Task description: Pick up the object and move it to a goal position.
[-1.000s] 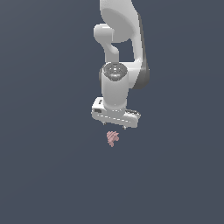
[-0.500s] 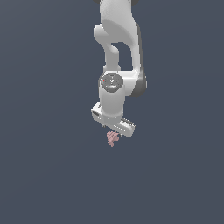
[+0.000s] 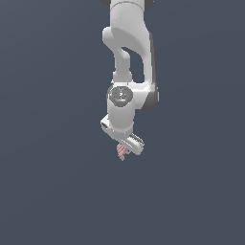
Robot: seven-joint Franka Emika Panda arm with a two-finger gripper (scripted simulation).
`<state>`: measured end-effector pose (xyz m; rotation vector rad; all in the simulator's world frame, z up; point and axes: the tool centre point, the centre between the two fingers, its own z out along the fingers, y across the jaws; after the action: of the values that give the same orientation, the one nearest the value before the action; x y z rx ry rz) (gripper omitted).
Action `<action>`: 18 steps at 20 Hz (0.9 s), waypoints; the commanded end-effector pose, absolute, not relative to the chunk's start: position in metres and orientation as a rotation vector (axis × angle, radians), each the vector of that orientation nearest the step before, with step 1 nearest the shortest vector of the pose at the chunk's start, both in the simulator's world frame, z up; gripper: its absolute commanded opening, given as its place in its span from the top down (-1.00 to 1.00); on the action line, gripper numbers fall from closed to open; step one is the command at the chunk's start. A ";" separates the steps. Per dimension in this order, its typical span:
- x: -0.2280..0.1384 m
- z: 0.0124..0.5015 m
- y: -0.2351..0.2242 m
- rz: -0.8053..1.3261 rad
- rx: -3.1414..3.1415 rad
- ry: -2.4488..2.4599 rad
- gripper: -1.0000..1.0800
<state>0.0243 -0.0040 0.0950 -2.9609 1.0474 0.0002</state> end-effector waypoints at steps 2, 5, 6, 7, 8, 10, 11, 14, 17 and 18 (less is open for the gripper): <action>0.025 0.093 -0.005 0.000 -2.952 1.074 -0.92; 0.025 0.093 -0.005 0.000 -2.954 1.068 -0.92; 0.025 0.092 -0.004 0.000 -2.954 1.068 -0.92; 0.024 0.090 -0.004 0.000 -2.954 1.068 -0.92; 0.024 0.087 -0.005 0.000 -2.954 1.069 -0.92; 0.024 0.079 -0.005 0.000 -2.954 1.070 -0.92; 0.024 0.074 -0.005 0.000 -2.953 1.071 -0.92; 0.023 0.057 -0.005 0.000 -2.952 1.074 -0.92; 0.023 0.046 -0.005 0.000 -2.952 1.075 -0.92; 0.024 0.045 -0.005 0.000 -2.952 1.075 -0.92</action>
<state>0.0231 -0.0048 0.0485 -2.9526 1.0750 0.0024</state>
